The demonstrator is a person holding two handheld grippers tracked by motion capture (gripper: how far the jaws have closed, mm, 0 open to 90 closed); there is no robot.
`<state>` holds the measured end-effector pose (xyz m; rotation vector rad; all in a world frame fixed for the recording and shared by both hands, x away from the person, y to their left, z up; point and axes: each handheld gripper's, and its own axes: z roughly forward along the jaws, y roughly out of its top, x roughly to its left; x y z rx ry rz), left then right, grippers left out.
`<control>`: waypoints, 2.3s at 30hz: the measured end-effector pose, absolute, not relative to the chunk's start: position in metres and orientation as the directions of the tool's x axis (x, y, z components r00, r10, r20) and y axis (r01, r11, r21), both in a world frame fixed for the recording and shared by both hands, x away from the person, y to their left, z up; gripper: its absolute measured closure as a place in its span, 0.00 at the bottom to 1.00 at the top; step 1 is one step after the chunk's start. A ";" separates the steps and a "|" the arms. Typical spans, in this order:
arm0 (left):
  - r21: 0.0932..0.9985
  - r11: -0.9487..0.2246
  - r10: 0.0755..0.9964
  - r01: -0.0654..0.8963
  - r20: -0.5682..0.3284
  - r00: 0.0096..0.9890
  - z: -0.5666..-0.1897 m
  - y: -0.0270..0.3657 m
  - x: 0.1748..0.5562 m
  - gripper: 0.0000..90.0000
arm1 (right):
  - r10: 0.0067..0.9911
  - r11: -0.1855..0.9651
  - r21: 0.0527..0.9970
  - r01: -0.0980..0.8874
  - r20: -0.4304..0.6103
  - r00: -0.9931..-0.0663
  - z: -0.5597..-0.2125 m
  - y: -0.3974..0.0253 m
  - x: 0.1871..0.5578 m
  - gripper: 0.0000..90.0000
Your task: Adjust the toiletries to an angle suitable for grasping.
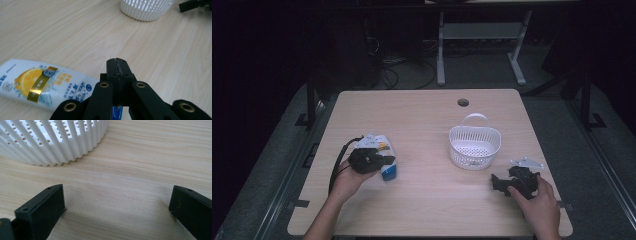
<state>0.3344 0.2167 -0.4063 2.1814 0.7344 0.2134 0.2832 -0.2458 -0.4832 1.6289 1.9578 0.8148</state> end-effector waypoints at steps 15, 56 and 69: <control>0.704 -0.539 0.593 0.462 -0.072 0.802 -0.431 0.198 0.353 1.00 | 0.981 0.122 0.697 0.707 0.021 -0.190 -0.483 -0.246 0.283 0.00; 0.629 -0.571 0.631 0.528 -0.075 0.772 -0.443 0.223 0.348 1.00 | 0.981 0.122 0.697 0.707 0.021 -0.191 -0.483 -0.246 0.283 0.00; 0.626 -0.543 0.676 0.559 -0.070 0.734 -0.439 0.250 0.347 1.00 | 0.981 0.122 0.697 0.707 0.021 -0.191 -0.483 -0.246 0.283 0.00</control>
